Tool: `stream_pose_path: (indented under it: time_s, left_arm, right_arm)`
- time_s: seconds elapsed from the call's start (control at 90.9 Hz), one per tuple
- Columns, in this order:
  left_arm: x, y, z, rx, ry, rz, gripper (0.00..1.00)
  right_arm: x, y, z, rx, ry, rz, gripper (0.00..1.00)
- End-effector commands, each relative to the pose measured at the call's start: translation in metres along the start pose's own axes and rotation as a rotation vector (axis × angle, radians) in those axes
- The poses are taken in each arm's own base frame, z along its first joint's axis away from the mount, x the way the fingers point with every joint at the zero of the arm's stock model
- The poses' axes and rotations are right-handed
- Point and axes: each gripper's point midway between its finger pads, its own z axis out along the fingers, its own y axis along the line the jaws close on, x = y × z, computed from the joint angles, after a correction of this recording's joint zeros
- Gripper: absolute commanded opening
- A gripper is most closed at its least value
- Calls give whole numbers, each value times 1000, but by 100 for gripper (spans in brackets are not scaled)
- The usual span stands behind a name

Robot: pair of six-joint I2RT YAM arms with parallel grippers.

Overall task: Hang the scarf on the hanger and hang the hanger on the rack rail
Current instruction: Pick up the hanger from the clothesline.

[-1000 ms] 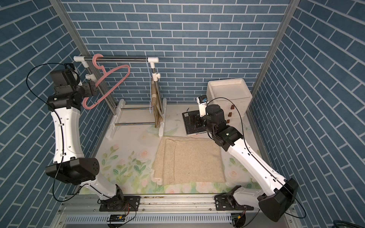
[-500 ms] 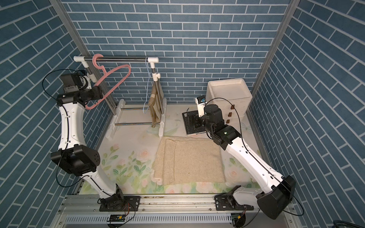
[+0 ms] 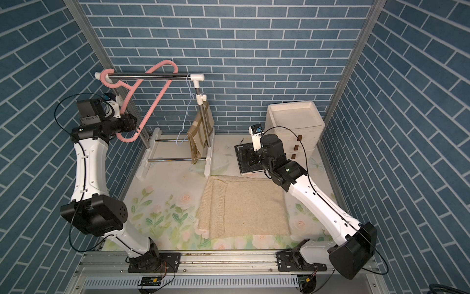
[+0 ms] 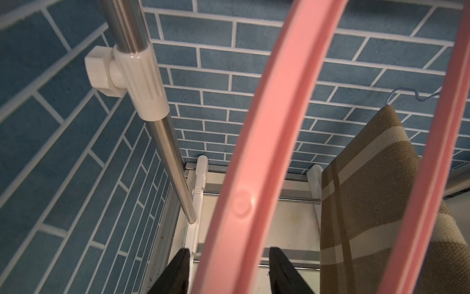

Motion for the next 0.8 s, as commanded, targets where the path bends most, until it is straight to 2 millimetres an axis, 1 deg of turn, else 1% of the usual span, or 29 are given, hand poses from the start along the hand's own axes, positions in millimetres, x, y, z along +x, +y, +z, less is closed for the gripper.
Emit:
stream_pose_path:
  time_s: [0.0, 0.099, 0.143, 0.286, 0.396, 0.484, 0.528, 0.627, 0.737, 0.792]
  left_arm:
    - [-15, -4, -13, 17, -56, -5, 36]
    - [-14, 7, -20, -60, -56, 0, 34]
    - [-11, 14, -23, -102, -55, -1, 32]
    - [-12, 26, -44, -209, -115, 31, 25]
    - [-20, 31, -64, -273, -200, 61, 22]
    - [-23, 33, -77, -307, -252, 68, 21]
    - [-21, 33, -81, -319, -264, 67, 20]
    - [-9, 35, -85, -338, -254, 60, 20]
    - [18, 38, -85, -357, -208, 51, 20]
    - [33, 39, -90, -378, -186, 40, 19]
  right_arm:
    - [-5, 1, 1, -7, -20, 40, 92]
    - [-5, 0, 1, -6, -21, 39, 92]
    - [-4, 0, 2, -5, -20, 39, 92]
    - [-2, 0, 3, -4, -15, 35, 92]
    - [-2, 1, 4, -7, -13, 35, 93]
    - [-1, 1, 5, -8, -11, 36, 93]
    - [0, 1, 5, -8, -9, 37, 93]
    - [-2, 1, 5, -9, -13, 39, 93]
    - [-1, 2, 5, -13, -12, 39, 93]
    - [-1, 1, 6, -11, -9, 39, 93]
